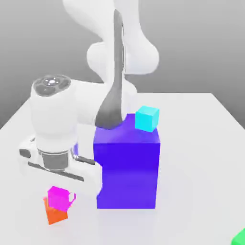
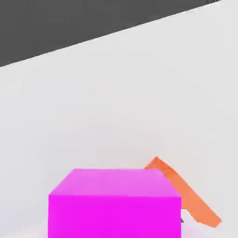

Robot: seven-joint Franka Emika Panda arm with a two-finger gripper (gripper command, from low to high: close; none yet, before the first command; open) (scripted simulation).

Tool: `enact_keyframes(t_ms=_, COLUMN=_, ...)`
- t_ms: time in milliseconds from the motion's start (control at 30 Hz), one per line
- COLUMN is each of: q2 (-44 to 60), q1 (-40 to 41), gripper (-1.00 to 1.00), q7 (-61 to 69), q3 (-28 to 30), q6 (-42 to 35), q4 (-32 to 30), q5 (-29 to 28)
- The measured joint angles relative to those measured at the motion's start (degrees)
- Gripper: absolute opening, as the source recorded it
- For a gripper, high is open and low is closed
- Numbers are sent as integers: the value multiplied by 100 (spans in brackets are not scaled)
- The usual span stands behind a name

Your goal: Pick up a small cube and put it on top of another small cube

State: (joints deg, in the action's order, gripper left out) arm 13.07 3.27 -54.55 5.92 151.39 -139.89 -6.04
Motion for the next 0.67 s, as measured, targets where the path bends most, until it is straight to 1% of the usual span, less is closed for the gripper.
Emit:
enact_keyframes(t_ms=400, q2=758, q1=-1891, gripper=-100, q7=-1488, q3=-1298, q6=-907, q4=1738, q5=53)
enact_keyframes(t_ms=467, q2=1087, q1=-2177, gripper=-100, q7=-1724, q3=-1426, q6=-831, q4=2024, q5=16)
enact_keyframes(t_ms=533, q2=1502, q1=-2325, gripper=-100, q7=-1850, q3=-1396, q6=-518, q4=2138, q5=-67)
enact_keyframes(t_ms=567, q2=1620, q1=-2360, gripper=100, q7=-1878, q3=-1378, q6=-421, q4=2160, q5=-91)
enact_keyframes(t_ms=667, q2=1620, q1=-2360, gripper=100, q7=-1878, q3=-1378, q6=-420, q4=2160, q5=-91)
